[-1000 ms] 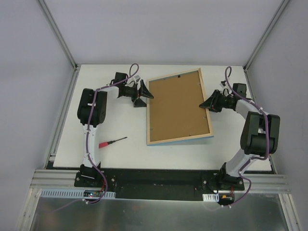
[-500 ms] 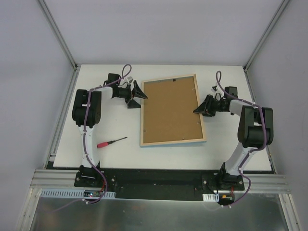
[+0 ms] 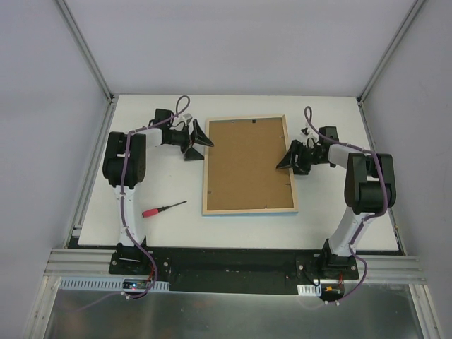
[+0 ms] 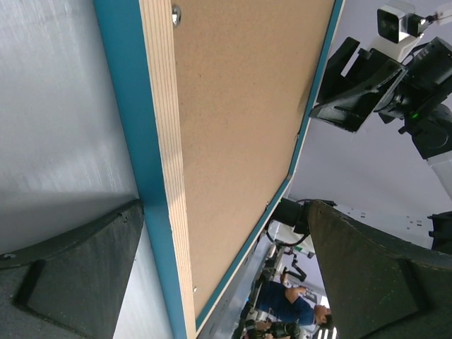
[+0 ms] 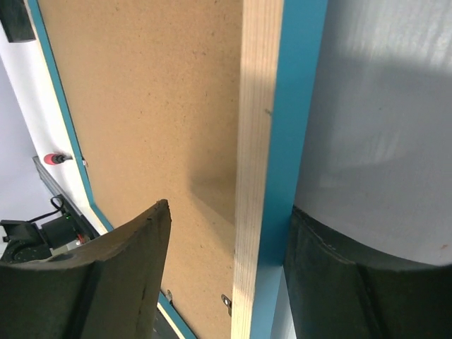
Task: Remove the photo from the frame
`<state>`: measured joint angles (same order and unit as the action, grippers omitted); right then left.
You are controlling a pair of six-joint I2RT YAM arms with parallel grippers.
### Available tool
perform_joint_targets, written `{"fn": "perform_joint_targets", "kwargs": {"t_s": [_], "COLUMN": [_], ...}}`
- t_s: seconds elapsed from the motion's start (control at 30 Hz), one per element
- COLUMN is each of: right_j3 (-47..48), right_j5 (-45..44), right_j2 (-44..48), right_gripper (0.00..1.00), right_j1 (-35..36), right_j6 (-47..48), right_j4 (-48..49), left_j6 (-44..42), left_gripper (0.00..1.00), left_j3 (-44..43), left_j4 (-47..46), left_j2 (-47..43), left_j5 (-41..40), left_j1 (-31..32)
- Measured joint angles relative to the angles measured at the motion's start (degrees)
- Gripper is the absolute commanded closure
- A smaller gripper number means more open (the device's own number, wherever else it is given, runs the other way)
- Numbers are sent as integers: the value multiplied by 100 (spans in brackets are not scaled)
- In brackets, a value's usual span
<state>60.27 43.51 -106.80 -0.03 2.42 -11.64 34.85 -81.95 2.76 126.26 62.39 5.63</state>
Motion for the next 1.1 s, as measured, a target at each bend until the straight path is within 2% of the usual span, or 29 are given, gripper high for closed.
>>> {"fn": "perform_joint_targets", "kwargs": {"t_s": [0.5,0.7,0.77,0.87,0.9,1.1], "right_j3": [466,470,470,470,470,472], "right_j5": [-1486,-2293,-2581,-2981,-3108,-3613], "right_j2": [166,376,514,938,1178,2496], "right_gripper": [32,25,20,1,4,4], "right_j1": [452,527,595,813,940,1869], "right_j6": [358,776,1010,1517,1751,2778], "right_j4": [-730,-1058,-1174,-1285,-1294,-1032], "left_j6": [-212,-455,-767,-1445,-1714,-3515], "left_gripper": [1,1,1,1,1,1], "left_j3": [227,229,227,205,205,422], "left_j4": [264,485,804,1475,1711,2892], "left_j2": [-450,-595,-756,-1150,-1340,-2935], "left_j5": [-107,-166,-216,-446,-533,-1224], "left_j1": [-387,-514,-575,-728,-802,-1233]}}
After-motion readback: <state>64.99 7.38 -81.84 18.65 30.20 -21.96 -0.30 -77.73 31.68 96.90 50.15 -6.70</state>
